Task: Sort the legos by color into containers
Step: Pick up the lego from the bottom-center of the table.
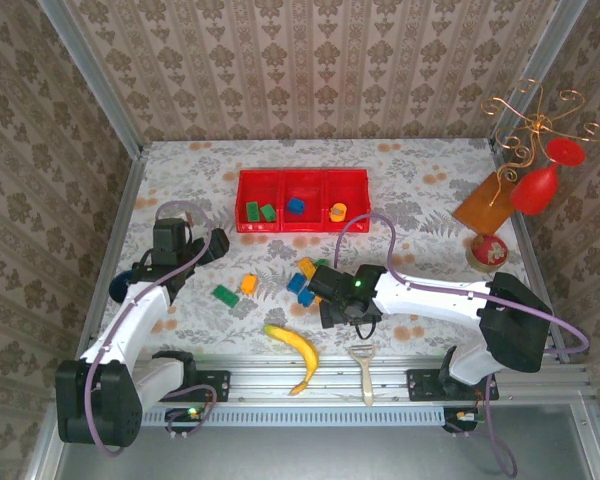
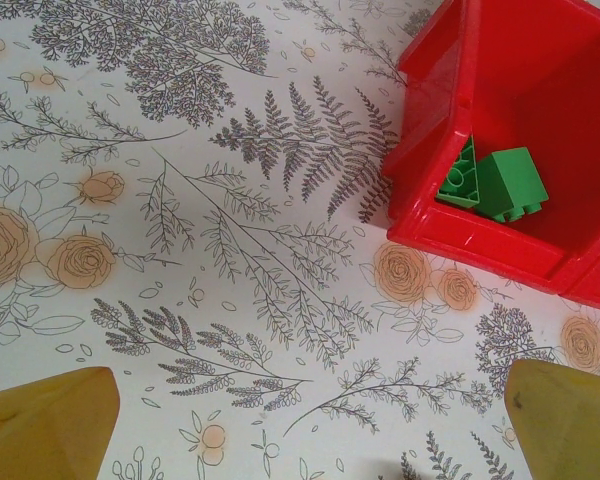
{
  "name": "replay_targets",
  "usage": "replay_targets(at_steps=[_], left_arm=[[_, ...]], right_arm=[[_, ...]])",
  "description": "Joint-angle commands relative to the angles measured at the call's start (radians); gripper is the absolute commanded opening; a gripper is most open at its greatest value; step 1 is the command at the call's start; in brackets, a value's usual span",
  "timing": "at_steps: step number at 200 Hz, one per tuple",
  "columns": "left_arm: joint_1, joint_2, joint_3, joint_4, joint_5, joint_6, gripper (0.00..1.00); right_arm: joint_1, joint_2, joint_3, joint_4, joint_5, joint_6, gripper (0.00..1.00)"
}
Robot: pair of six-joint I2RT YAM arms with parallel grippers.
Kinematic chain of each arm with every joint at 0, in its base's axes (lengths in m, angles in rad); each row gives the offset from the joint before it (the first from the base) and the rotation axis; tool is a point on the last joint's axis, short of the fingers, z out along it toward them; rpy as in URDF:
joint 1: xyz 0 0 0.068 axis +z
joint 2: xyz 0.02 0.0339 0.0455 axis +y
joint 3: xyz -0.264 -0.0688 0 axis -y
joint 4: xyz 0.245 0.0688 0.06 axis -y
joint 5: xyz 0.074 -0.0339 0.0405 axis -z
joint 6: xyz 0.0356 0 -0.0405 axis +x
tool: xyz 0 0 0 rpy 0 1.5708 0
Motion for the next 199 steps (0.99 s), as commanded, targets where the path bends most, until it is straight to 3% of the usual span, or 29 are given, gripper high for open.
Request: replay_targets(at_steps=[1, 148, 199], left_arm=[[0.005, 0.008, -0.002, 0.011, 0.01, -0.018, 1.0], [0.005, 0.01, -0.003, 0.014, 0.013, -0.02, 1.0], [0.005, 0.008, -0.008, 0.012, 0.014, -0.018, 1.0]], right_arm=[[0.008, -0.031, -0.02, -0.01, -0.003, 0.033, 0.84], [0.008, -0.026, -0.028, 0.061, -0.034, 0.036, 0.79], [-0.004, 0.055, 0.036, 0.07, -0.032, 0.004, 0.76]])
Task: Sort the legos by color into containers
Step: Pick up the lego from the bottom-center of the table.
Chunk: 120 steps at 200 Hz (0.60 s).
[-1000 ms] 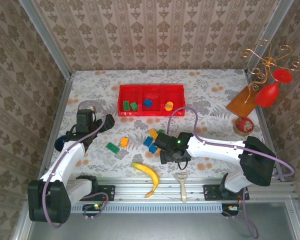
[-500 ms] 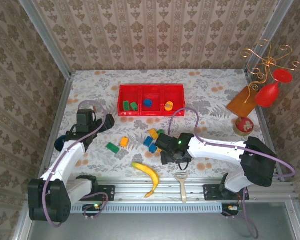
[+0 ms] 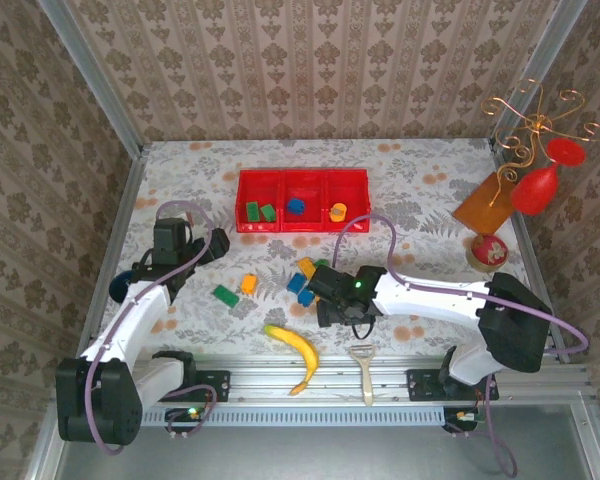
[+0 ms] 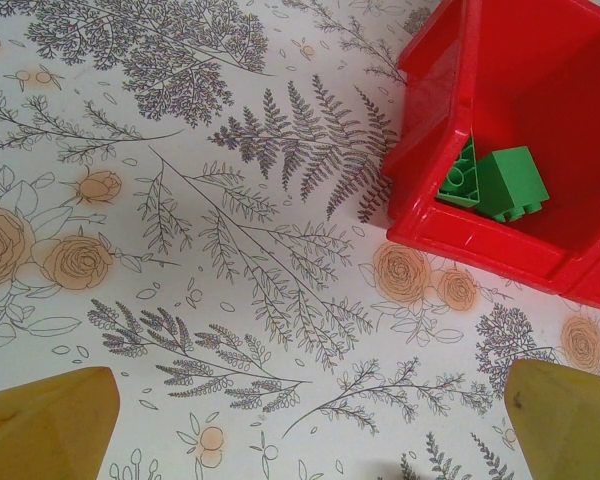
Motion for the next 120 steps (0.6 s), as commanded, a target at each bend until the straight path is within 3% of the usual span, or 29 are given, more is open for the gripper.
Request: replay_targets(at_steps=[1, 83, 120], left_arm=[[0.005, 0.002, -0.008, 0.005, 0.01, -0.018, 1.0], [0.005, 0.002, -0.011, 0.003, 0.006, -0.017, 1.0], [0.005, 0.002, -0.012, 0.004, 0.006, -0.017, 1.0]], right_arm=[[-0.004, 0.047, 0.045, 0.0, -0.004, -0.011, 0.76], [-0.04, 0.155, 0.054, 0.068, -0.035, -0.027, 0.66], [-0.048, 0.17, 0.037, 0.076, -0.044, -0.024, 0.56]])
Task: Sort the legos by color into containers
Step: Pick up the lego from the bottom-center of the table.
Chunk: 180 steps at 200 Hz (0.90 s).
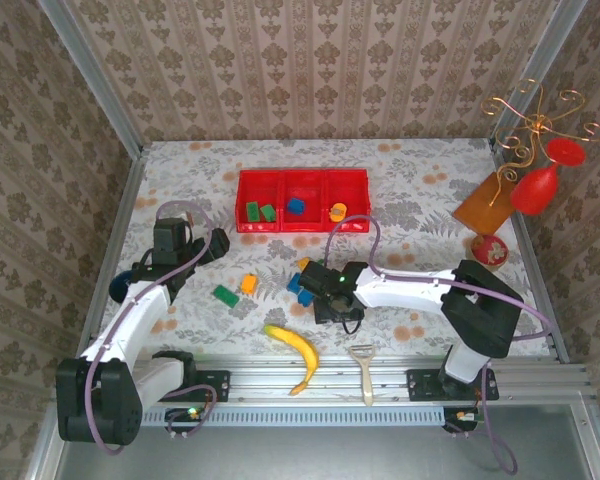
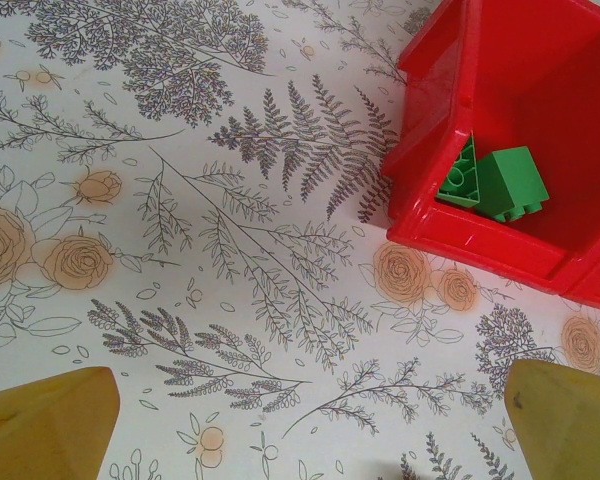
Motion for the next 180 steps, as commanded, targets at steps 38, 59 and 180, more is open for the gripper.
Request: replay_targets(at_steps=[38, 59, 180], left_arm=[[0.005, 0.003, -0.012, 0.004, 0.005, -0.017, 1.0], [0.005, 0.003, -0.011, 0.004, 0.006, -0.017, 1.0], [0.005, 0.004, -0.012, 0.005, 0.001, -0.013, 1.0]], right_arm=[[-0.013, -0.007, -0.02, 0.002, -0.016, 0.005, 0.4], [-0.016, -0.023, -0.026, -0.013, -0.005, 0.006, 0.31], [-0.105, -0.152, 0.064, -0.131, 0.123, -0.111, 0.13]])
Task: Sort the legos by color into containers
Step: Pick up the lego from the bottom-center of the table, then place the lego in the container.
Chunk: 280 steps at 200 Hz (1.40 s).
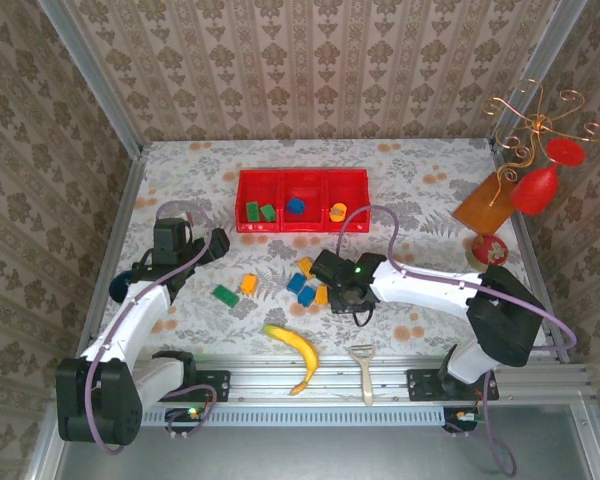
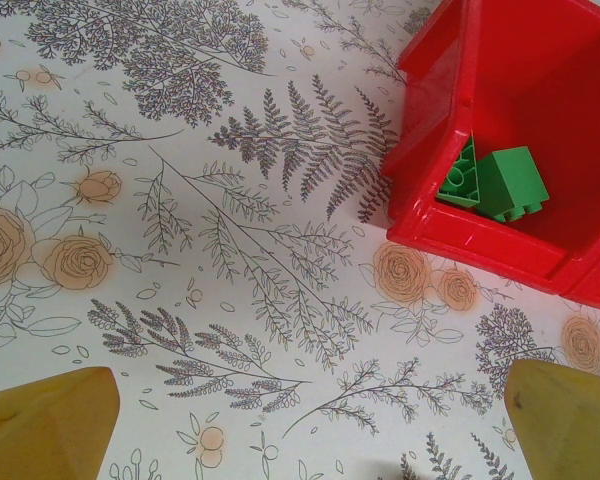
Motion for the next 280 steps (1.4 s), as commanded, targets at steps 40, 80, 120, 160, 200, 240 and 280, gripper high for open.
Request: replay_targets(at_steps=[40, 80, 120, 160, 200, 240, 280], left_arm=[[0.005, 0.01, -0.014, 0.012, 0.006, -0.014, 1.0], [0.005, 0.004, -0.006, -0.002, 0.01, -0.009, 1.0], [0.007, -0.02, -0.012, -0.008, 0.001, -0.007, 1.0], [0.007, -0.025, -0.014, -0.013, 0.01, -0.006, 1.0], [0.007, -0.027, -0.014, -0.012, 0.011, -0.004, 1.0], [0.007, -0.023, -0.012, -0.012, 0.01, -0.004, 1.0], [0.008, -0.021, -0.006, -0.015, 0.01, -0.002, 1.0]], right_arm=[[-0.1, 0.016, 0.191, 0.017, 0.093, -0.18, 0.13], [-0.138, 0.194, 0.431, 0.025, 0.104, -0.328, 0.13], [-0.171, 0.369, 0.666, 0.009, 0.111, -0.439, 0.13], [-0.213, 0.507, 0.851, -0.014, 0.131, -0.495, 0.13], [-0.246, 0.608, 0.96, -0.015, 0.144, -0.536, 0.15], [-0.27, 0.697, 1.062, -0.047, 0.164, -0.564, 0.2], [-0.273, 0.731, 1.113, -0.057, 0.184, -0.583, 0.32]])
